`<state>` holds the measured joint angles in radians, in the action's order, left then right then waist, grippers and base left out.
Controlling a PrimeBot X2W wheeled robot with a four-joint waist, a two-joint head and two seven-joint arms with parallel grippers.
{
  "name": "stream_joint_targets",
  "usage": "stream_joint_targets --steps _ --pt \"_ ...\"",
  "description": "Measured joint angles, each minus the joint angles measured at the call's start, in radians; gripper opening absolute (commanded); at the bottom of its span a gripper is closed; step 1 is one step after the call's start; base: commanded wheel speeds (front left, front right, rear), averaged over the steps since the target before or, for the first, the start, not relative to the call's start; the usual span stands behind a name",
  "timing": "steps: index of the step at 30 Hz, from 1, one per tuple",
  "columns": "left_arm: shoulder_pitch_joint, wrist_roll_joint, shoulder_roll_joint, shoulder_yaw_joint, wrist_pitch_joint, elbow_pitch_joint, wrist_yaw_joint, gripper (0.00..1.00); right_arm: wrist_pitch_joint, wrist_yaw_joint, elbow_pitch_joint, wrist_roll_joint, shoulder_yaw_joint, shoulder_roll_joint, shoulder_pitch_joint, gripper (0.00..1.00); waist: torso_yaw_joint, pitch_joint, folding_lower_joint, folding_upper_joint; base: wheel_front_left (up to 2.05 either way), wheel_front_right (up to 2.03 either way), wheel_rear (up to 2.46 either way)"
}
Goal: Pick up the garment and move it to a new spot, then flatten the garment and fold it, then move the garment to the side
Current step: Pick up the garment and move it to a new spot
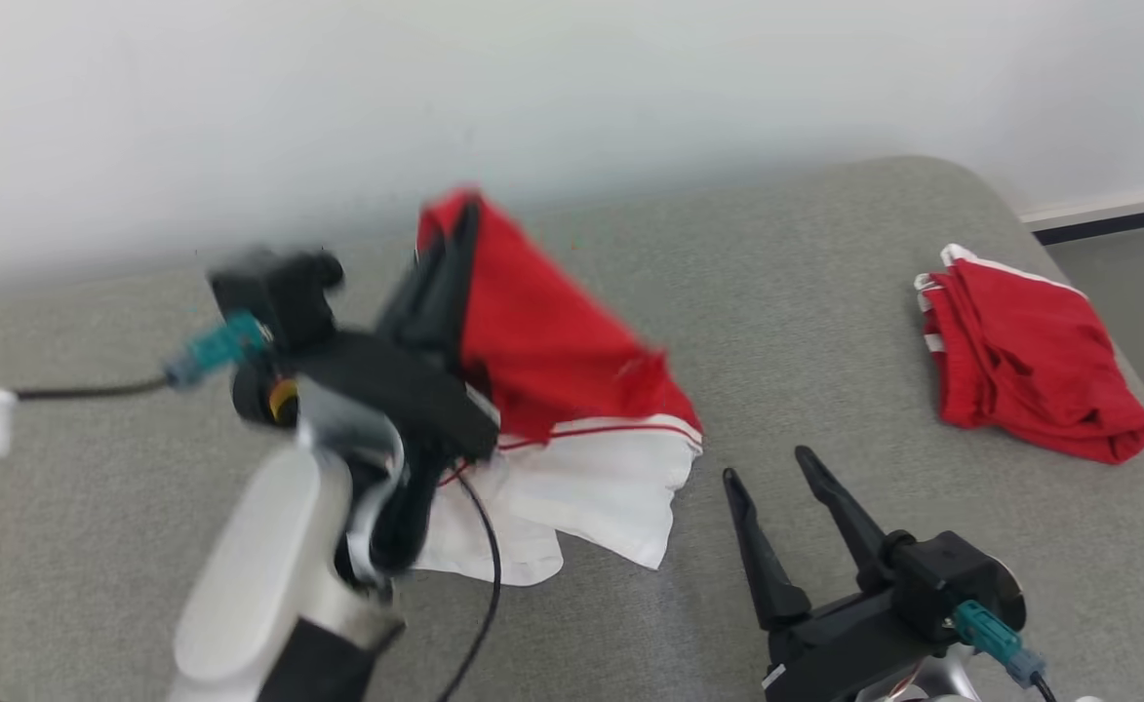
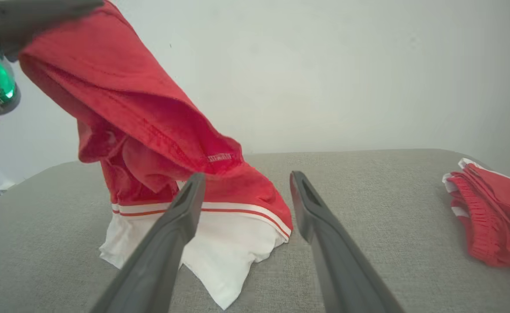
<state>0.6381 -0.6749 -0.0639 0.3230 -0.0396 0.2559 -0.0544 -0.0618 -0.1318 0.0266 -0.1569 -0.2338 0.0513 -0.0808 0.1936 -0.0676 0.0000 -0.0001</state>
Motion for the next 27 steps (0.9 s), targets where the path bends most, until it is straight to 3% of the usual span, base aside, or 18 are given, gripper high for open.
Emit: stream_joint_targets --steps 3,4,5,6,11,17,22,27 --pt "-0.063 -0.001 0.002 0.020 0.030 0.093 -0.004 0.00 0.003 0.000 0.002 -0.001 -0.013 -0.001 -0.003 1.00 -0.011 -0.009 0.0000 0.0000 0.00 0.00 0.00" --pt "-0.082 0.001 0.003 0.022 0.046 0.128 0.002 0.27 0.004 0.000 0.003 -0.001 -0.015 -0.001 -0.004 1.00 -0.014 -0.011 0.0000 0.0000 0.00 0.00 0.00" --pt "-0.095 0.008 0.002 0.030 0.061 0.161 0.002 0.85 0.004 0.000 0.003 -0.001 -0.016 0.000 -0.006 1.00 -0.017 -0.013 0.0000 0.0001 0.00 0.00 0.00" --pt "-0.107 0.017 0.002 0.037 0.071 0.195 0.002 1.00 0.004 0.000 0.004 -0.001 -0.016 0.000 -0.009 1.00 -0.019 -0.015 0.0000 0.0000 0.00 0.00 0.00" --pt "-0.143 0.031 0.004 0.058 0.125 0.325 0.000 1.00 0.003 0.000 0.010 -0.001 -0.013 0.000 -0.016 1.00 -0.032 -0.017 0.0000 0.0001 0.00 0.00 0.00" --pt "-0.190 0.002 0.006 0.064 0.215 0.358 -0.030 1.00 0.000 0.000 0.015 -0.001 -0.008 -0.001 -0.003 1.00 -0.054 -0.006 0.0000 0.0001 0.00 0.00 0.00" --pt "-0.257 0.059 -0.036 0.059 0.287 0.290 -0.028 1.00 0.000 0.000 0.014 -0.001 0.015 -0.001 0.008 1.00 -0.081 0.004 -0.0001 0.0001 0.00 0.00 0.00" --pt "-0.385 0.173 -0.083 0.005 0.302 0.113 0.029 1.00 -0.002 0.000 0.018 0.003 0.037 0.000 0.023 1.00 -0.111 0.017 0.0000 0.0001 0.00 0.00 0.00"
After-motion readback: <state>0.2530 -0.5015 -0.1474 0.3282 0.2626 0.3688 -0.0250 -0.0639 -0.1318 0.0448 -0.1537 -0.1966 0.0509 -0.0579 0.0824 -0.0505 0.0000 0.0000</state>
